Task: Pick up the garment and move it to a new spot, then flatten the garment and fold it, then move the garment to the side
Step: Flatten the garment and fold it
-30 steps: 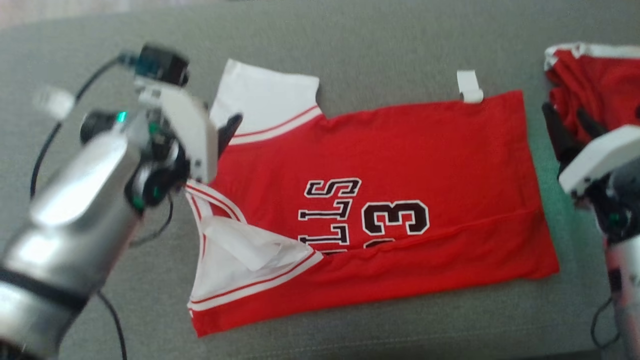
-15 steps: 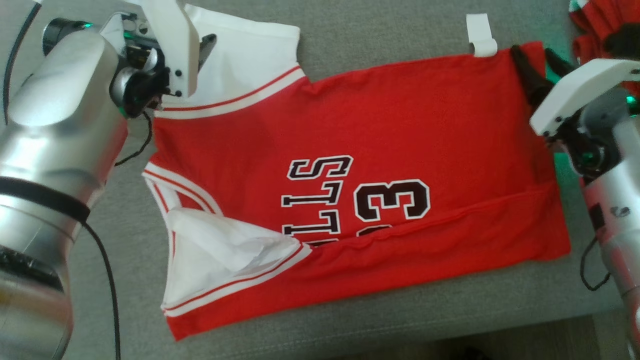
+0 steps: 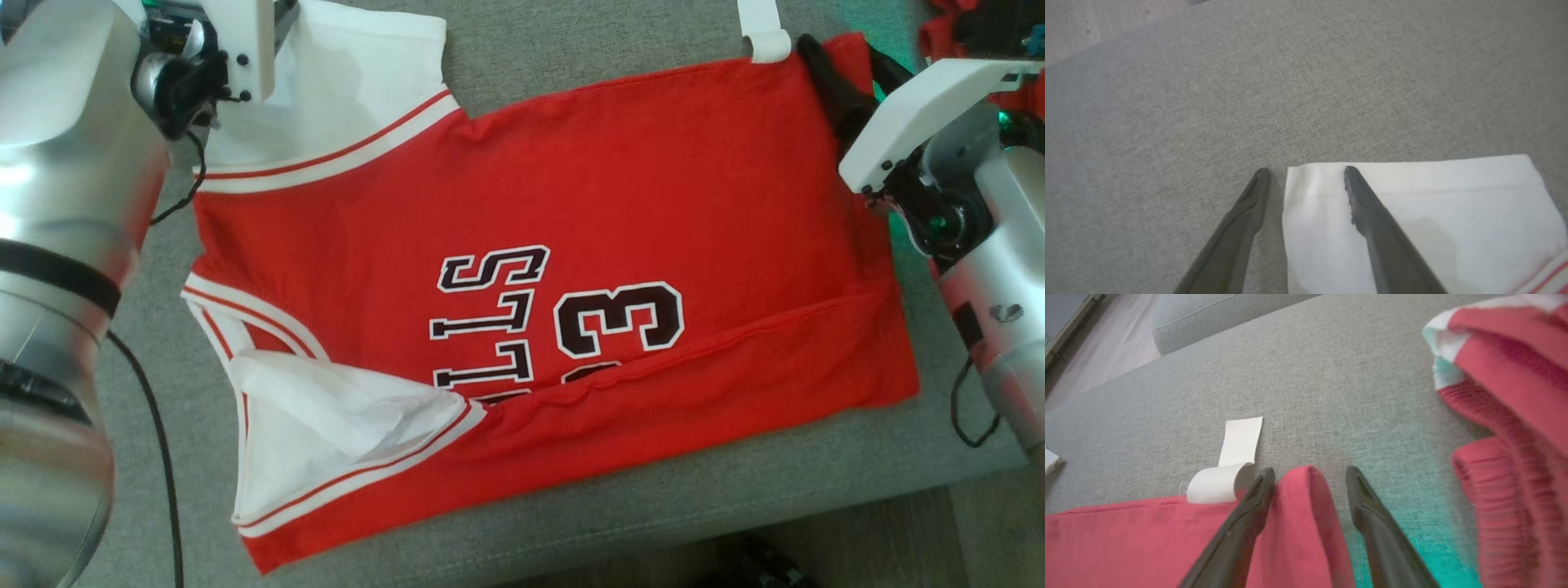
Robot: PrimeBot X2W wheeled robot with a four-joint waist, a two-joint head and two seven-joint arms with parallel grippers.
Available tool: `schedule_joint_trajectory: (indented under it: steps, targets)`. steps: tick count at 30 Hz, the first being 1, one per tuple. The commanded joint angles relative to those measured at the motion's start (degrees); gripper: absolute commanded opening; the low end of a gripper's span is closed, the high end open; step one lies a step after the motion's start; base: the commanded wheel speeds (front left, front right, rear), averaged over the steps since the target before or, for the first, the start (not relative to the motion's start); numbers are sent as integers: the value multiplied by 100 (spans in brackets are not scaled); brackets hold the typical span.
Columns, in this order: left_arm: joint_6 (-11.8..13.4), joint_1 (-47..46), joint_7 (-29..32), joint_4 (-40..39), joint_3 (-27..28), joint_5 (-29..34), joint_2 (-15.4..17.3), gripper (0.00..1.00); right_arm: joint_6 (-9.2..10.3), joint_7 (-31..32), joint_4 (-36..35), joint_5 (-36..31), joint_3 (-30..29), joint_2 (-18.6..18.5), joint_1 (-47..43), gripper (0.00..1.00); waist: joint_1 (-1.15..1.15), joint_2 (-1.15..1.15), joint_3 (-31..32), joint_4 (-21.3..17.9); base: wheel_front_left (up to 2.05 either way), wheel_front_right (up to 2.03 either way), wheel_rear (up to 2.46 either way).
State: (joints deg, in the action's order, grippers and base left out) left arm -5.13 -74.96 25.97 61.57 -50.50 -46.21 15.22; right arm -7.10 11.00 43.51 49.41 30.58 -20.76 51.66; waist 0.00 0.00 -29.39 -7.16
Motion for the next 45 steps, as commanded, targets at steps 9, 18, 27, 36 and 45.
schedule_joint_trajectory:
  steps: [9,18,27,36,45]
  targets:
    - [-16,-376,-316,251,-6,95,124,0,-39,-596,132,539,618,-181,-17,0,0,0,177,65,0,0,0]
    - [-60,-321,-650,451,-28,90,120,0,-39,-1437,700,705,666,-210,57,0,0,0,476,221,0,0,0]
    - [-195,-18,-831,444,-56,-99,7,0,-39,-1813,814,910,1032,-226,-152,0,0,0,1008,404,0,0,0]
    - [-234,641,-482,-464,-451,-496,307,0,-39,-1882,846,1171,1367,-602,-721,0,0,0,1767,637,0,0,0]
    - [-235,1298,227,-1996,-969,-1114,1171,0,-39,-1957,881,1349,1686,-850,-1217,0,0,0,2320,884,0,0,0]
